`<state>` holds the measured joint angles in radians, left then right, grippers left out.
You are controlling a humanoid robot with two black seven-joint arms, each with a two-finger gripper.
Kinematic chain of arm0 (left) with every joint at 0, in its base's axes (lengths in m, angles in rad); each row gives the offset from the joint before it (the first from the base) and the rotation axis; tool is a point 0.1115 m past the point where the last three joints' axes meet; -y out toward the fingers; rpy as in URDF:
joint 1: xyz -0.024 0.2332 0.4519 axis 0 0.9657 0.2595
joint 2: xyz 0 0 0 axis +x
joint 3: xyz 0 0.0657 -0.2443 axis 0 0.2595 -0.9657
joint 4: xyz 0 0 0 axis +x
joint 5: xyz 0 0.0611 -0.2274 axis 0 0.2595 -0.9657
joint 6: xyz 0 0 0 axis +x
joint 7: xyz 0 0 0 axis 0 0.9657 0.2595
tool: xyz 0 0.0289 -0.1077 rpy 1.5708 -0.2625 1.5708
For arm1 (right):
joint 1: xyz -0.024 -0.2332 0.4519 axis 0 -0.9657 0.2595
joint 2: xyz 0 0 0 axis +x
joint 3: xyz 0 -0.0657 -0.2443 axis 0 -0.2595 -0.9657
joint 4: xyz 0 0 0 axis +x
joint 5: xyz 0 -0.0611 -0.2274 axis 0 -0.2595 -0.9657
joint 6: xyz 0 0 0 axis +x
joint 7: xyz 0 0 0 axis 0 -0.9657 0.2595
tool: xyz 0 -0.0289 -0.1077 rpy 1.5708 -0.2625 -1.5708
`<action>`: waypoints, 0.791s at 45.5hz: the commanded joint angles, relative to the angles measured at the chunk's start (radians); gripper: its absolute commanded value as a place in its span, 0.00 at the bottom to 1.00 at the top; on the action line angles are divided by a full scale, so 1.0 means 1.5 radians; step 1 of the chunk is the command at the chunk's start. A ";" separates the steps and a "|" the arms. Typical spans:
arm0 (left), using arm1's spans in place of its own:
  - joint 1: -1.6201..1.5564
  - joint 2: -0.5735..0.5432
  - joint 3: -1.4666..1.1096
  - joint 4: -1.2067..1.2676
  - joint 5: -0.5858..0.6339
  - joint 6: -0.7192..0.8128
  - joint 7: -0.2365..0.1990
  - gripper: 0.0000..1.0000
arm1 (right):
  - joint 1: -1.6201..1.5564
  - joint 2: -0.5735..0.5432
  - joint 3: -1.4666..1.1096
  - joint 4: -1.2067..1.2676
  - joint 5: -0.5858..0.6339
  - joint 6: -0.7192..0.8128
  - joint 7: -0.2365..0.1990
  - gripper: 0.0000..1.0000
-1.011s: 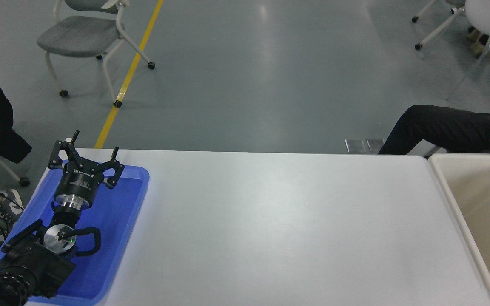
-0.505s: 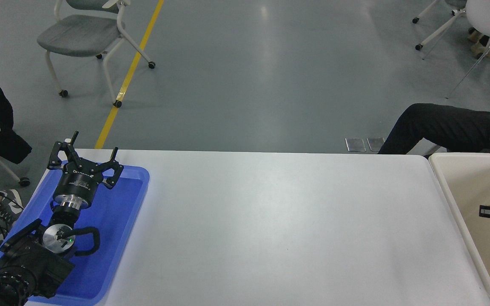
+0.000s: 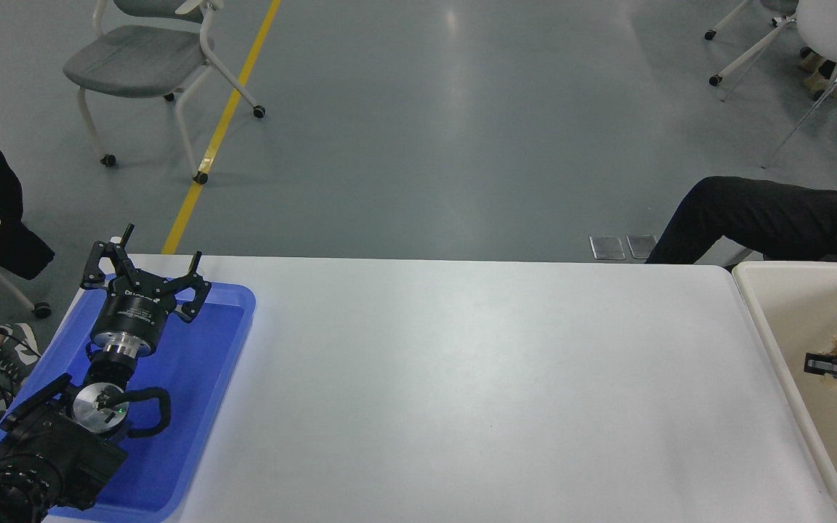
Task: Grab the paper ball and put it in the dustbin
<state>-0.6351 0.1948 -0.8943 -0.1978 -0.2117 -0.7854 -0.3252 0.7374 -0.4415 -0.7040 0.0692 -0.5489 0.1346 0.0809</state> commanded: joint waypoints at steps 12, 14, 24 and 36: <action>0.000 0.000 0.000 0.000 0.000 0.000 0.001 1.00 | 0.012 0.007 0.100 0.004 0.045 0.001 0.001 1.00; 0.000 0.000 0.000 0.000 0.000 0.000 0.000 1.00 | 0.017 0.008 0.132 0.007 0.065 0.001 0.001 1.00; 0.000 0.001 0.000 0.000 0.000 0.000 0.000 1.00 | 0.087 0.001 0.335 0.050 0.156 0.002 0.001 1.00; 0.001 0.002 0.000 0.002 0.000 0.000 0.000 1.00 | 0.089 -0.059 0.712 0.284 0.158 0.006 0.000 1.00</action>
<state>-0.6348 0.1962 -0.8940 -0.1977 -0.2118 -0.7854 -0.3253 0.8608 -0.4613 -0.0952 0.2307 -0.3447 0.1398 0.0817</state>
